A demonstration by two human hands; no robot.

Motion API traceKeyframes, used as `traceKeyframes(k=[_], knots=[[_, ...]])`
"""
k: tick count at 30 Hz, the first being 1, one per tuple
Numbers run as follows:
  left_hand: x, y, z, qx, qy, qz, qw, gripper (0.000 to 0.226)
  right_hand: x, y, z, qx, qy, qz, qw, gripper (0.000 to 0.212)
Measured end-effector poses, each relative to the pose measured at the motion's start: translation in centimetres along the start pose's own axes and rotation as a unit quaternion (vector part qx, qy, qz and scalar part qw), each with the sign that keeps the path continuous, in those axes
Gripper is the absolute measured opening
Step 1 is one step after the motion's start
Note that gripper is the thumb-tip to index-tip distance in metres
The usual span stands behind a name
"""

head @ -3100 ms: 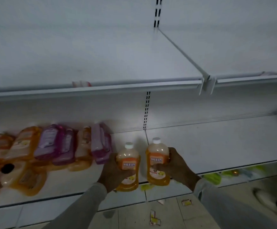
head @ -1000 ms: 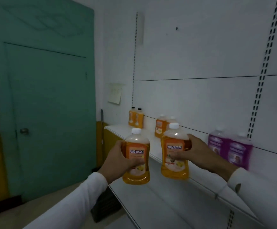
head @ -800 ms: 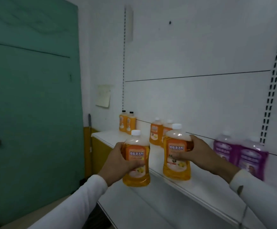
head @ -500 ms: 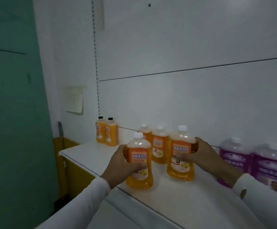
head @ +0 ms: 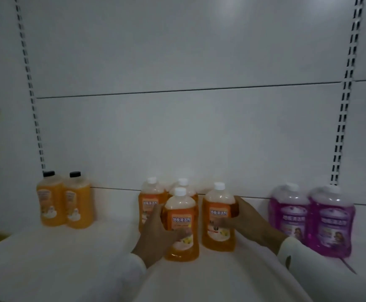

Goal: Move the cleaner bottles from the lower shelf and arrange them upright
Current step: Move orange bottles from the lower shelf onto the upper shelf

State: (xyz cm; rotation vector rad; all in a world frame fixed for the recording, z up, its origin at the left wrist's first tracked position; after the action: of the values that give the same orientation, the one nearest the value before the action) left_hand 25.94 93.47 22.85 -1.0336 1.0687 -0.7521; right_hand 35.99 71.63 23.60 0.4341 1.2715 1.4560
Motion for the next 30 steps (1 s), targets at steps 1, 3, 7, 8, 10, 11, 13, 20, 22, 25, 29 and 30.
traceKeyframes(k=[1,3,7,8,10,11,13,20,22,25,29,30], knots=[[0.1,0.2,0.6,0.006,0.009,-0.007,1.000,0.076,0.1,-0.1,0.2,0.005,-0.004,-0.003,1.000,0.068],[0.2,0.1,1.3,0.018,0.021,-0.009,1.000,0.072,0.1,0.0,0.6,0.011,-0.014,-0.013,1.000,0.066],[0.3,0.2,2.1,0.026,0.035,-0.010,0.999,0.076,0.1,0.0,1.1,0.021,-0.027,-0.032,0.999,0.061],[0.3,0.2,2.2,0.027,0.038,-0.010,0.999,0.078,0.1,-0.1,1.2,0.021,-0.030,-0.036,0.999,0.062],[0.2,0.5,2.4,0.024,0.039,-0.012,0.999,0.079,0.2,-0.4,1.3,0.021,-0.035,-0.044,0.998,0.067],[0.1,0.6,2.5,0.022,0.037,-0.011,0.999,0.079,0.3,-0.6,1.2,0.022,-0.039,-0.049,0.998,0.068],[0.1,0.5,2.4,0.020,0.032,-0.007,0.999,0.080,0.3,-0.8,1.1,0.021,-0.045,-0.056,0.997,0.069],[0.2,0.4,2.0,0.004,0.025,0.009,1.000,0.077,0.4,-1.4,0.9,0.021,-0.047,-0.054,0.997,0.064],[0.2,0.0,1.9,0.000,0.028,0.025,0.999,0.077,0.4,-1.3,1.0,0.023,-0.040,-0.067,0.997,0.067],[0.0,-0.9,1.1,0.001,0.048,0.061,0.997,0.079,0.4,-0.9,0.7,0.029,-0.026,-0.093,0.995,0.074],[-1.2,-2.4,-1.3,0.009,0.048,0.133,0.990,0.066,-0.3,1.1,-1.1,0.049,-0.026,-0.164,0.985,0.085],[-1.6,-2.6,-2.0,0.010,0.049,0.160,0.986,0.060,-0.7,1.9,-1.7,0.050,-0.030,-0.213,0.975,0.089]])
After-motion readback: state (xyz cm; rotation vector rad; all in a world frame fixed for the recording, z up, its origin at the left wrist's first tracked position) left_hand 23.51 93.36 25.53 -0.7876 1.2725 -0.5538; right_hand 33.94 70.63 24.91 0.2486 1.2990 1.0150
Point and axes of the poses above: each hand's wrist, its own z-axis towards the middle knuckle, its own x-axis out of the palm, y = z × x, the point moved 8 cm from there along z, towards the middle knuckle, and after that the axes turned 9 degrees about -x, right-handed, at the moved point
